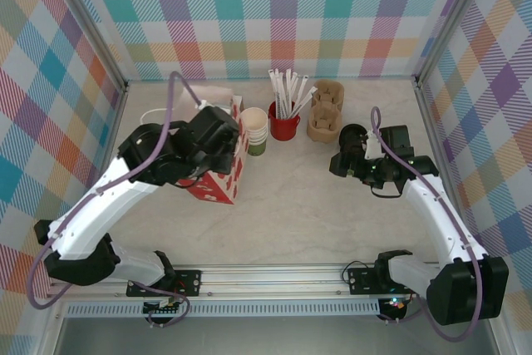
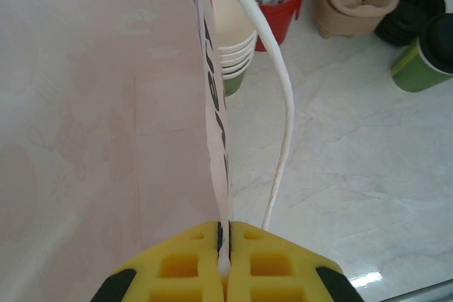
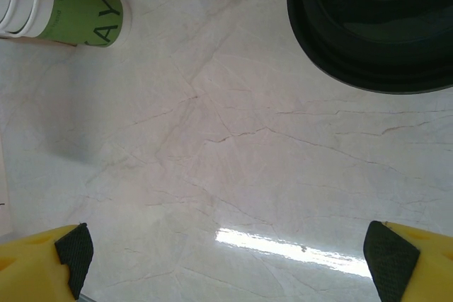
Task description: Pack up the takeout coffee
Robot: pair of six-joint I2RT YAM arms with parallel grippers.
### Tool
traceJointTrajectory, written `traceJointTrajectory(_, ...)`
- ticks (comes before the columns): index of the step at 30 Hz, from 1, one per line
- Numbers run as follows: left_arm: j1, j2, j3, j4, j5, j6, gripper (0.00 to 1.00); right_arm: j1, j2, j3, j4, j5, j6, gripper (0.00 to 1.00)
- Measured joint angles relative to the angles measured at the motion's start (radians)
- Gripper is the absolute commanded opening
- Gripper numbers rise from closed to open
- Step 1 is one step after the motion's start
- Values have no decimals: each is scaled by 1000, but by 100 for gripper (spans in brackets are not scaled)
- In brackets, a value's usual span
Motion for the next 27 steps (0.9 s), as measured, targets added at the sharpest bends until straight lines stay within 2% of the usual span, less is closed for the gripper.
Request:
traceJointTrajectory(8,-69,50,4,58,4,9,0,0,4,21,-3,31,0,100)
traceJointTrajectory(27,-77,91,-10,141,64,18,0,0,13,21,-5,45,0,100)
